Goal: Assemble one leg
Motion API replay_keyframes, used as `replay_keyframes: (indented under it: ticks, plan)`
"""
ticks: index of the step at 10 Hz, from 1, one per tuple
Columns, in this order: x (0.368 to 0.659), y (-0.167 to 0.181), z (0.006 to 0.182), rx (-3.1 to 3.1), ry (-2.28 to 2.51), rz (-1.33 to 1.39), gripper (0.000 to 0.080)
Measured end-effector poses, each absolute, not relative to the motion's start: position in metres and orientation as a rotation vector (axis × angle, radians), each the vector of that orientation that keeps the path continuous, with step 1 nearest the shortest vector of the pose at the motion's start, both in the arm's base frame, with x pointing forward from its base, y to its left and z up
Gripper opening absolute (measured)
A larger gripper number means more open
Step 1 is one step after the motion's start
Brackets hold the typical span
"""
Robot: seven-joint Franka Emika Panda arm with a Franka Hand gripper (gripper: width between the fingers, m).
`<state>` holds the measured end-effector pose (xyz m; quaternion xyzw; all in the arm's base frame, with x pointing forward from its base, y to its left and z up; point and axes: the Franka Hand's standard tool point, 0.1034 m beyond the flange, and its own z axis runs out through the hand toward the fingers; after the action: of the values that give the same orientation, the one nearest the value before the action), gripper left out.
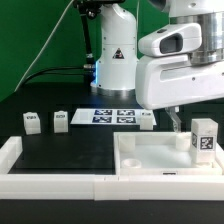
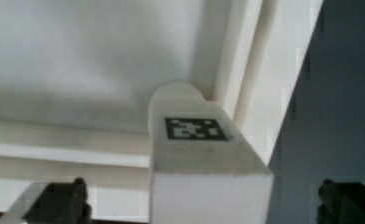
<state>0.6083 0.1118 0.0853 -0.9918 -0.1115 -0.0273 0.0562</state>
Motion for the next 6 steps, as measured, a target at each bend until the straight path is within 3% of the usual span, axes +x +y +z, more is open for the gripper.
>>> replay_keyframes:
  ticks: [1, 2, 3, 4, 6]
  plan:
    - [0.6083, 0.1121, 0.0854, -3.009, -0.339, -0.083, 0.0618]
    - [0.6083, 0.1120, 0.0853, -3.009, -0.339, -0.083, 0.0445]
    - [0.6083, 0.1120, 0.0853, -3.009, -0.339, -0.083, 0.0445]
    - [0.6083, 0.1120, 0.0853, -3.009, -0.339, -0.083, 0.0290]
    - [0.6083, 0.1121, 0.0853, -3.010, -0.329, -0.082, 0.0291]
